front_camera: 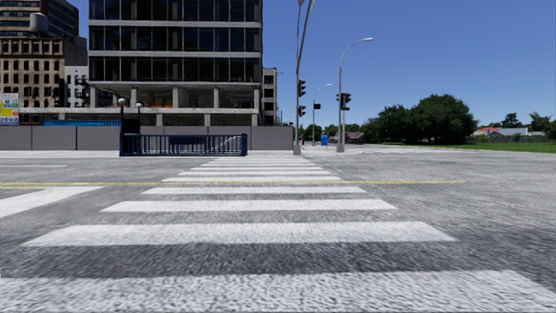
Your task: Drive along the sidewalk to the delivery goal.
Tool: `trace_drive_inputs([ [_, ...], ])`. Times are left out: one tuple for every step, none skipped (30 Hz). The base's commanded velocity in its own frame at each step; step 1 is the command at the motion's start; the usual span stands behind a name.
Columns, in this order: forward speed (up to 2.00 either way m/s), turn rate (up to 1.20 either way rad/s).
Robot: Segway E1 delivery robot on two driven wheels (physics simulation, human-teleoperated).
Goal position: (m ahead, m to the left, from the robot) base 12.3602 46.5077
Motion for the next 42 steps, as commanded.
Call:
trace_drive_inputs([
  [2.0,0.0],
  [2.0,0.0],
  [2.0,0.0],
  [2.0,0.0],
  [2.0,0.0],
  [2.0,0.0],
  [2.0,0.0],
  [2.0,0.0],
  [2.0,0.0],
  [2.0,0.0],
  [2.0,0.0],
  [2.0,0.0],
  [2.0,0.0],
  [2.0,0.0],
  [2.0,0.0],
  [2.0,0.0],
  [2.0,0.0],
  [2.0,0.0],
  [2.0,0.0],
  [2.0,0.0],
  [2.0,0.0],
  [2.0,0.0],
  [2.0,0.0],
  [2.0,0.0],
  [2.0,0.0],
  [2.0,0.0],
  [2.0,0.0],
  [2.0,0.0],
  [2.0,0.0],
  [2.0,0.0],
  [2.0,0.0],
  [2.0,0.0],
  [2.0,0.0],
  [2.0,0.0],
  [2.0,0.0],
  [2.0,0.0],
  [2.0,0.0],
  [2.0,0.0],
  [2.0,0.0],
  [2.0,0.0],
  [2.0,0.0],
  [2.0,0.0],
])
